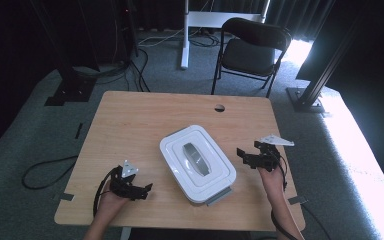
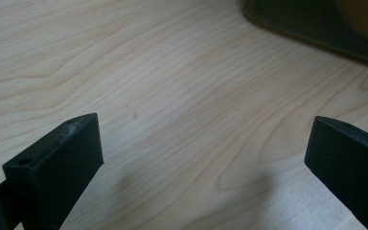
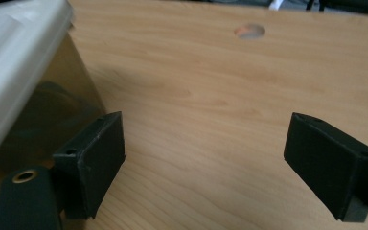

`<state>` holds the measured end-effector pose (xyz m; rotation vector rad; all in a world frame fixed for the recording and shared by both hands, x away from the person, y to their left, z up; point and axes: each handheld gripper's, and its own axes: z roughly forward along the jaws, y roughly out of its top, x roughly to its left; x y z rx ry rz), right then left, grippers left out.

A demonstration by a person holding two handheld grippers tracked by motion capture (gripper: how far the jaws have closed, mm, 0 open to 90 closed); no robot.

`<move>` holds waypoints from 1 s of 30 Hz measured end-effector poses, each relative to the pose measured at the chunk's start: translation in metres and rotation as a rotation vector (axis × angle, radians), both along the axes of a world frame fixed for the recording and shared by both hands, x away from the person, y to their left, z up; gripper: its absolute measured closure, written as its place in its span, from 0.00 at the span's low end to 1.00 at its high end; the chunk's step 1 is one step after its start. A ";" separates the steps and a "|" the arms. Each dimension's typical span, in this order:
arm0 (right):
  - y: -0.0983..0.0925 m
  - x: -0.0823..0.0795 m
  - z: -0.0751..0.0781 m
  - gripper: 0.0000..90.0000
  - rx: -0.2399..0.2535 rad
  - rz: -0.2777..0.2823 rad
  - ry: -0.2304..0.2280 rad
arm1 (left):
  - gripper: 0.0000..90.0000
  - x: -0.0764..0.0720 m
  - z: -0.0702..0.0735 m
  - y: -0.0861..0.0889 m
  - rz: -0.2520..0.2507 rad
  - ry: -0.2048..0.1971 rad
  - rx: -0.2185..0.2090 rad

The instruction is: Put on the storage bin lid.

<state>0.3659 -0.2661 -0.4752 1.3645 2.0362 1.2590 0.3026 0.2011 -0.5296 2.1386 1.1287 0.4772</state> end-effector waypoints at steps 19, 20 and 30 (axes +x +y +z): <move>0.006 0.015 -0.051 0.14 0.008 0.025 0.108 | 0.00 0.014 0.003 -0.023 0.048 0.008 -0.023; 0.007 0.016 -0.051 0.14 0.022 0.029 0.108 | 0.00 0.014 0.003 -0.024 0.047 0.004 -0.018; 0.020 0.018 -0.057 0.14 0.002 0.092 0.130 | 0.00 0.021 0.006 -0.041 0.035 -0.013 -0.007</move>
